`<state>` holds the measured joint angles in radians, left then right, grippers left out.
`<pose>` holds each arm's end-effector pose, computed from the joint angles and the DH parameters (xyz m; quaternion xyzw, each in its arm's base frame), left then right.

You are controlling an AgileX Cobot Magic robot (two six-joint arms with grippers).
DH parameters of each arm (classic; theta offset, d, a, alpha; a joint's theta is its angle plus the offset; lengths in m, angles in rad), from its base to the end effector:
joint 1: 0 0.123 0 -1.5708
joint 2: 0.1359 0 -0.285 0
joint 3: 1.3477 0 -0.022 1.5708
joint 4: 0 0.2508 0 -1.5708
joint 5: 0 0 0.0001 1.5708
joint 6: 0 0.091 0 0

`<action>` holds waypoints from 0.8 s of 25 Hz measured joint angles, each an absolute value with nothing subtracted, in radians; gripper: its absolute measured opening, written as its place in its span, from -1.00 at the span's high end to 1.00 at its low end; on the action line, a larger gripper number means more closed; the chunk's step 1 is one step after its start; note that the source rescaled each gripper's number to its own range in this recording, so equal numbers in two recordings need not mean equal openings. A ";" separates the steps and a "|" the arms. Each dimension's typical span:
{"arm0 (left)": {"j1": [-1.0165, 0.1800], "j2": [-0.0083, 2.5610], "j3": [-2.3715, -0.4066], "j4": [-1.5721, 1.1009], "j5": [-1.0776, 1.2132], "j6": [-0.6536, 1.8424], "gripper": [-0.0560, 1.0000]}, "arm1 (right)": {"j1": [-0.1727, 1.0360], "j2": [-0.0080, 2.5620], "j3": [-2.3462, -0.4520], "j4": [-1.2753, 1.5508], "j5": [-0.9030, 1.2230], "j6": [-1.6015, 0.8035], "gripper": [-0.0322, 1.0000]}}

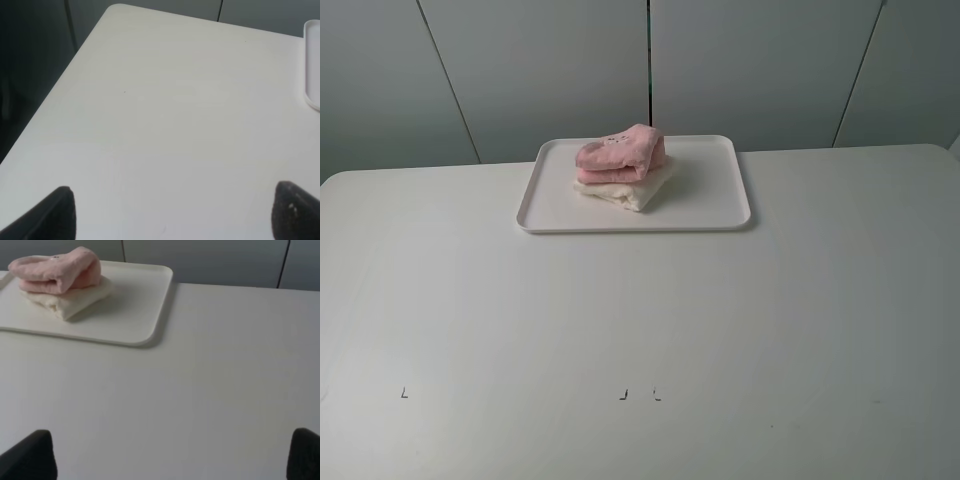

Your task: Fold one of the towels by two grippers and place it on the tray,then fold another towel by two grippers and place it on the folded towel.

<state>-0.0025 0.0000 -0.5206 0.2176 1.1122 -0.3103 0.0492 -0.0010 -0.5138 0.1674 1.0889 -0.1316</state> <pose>-0.0105 0.0177 0.2804 -0.1392 0.8447 0.0283 0.5160 -0.0091 0.0130 0.2798 -0.0821 0.8498 0.0622 0.5170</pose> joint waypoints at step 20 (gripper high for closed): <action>-0.003 0.000 -0.521 0.218 1.112 -0.310 -1.00 | -0.005 -0.001 -0.514 0.167 1.089 -0.110 -1.00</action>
<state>-0.0025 0.0000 -0.5206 0.2176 1.1122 -0.3103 -0.0053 -0.0010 -0.5138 0.1673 1.0889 -0.1098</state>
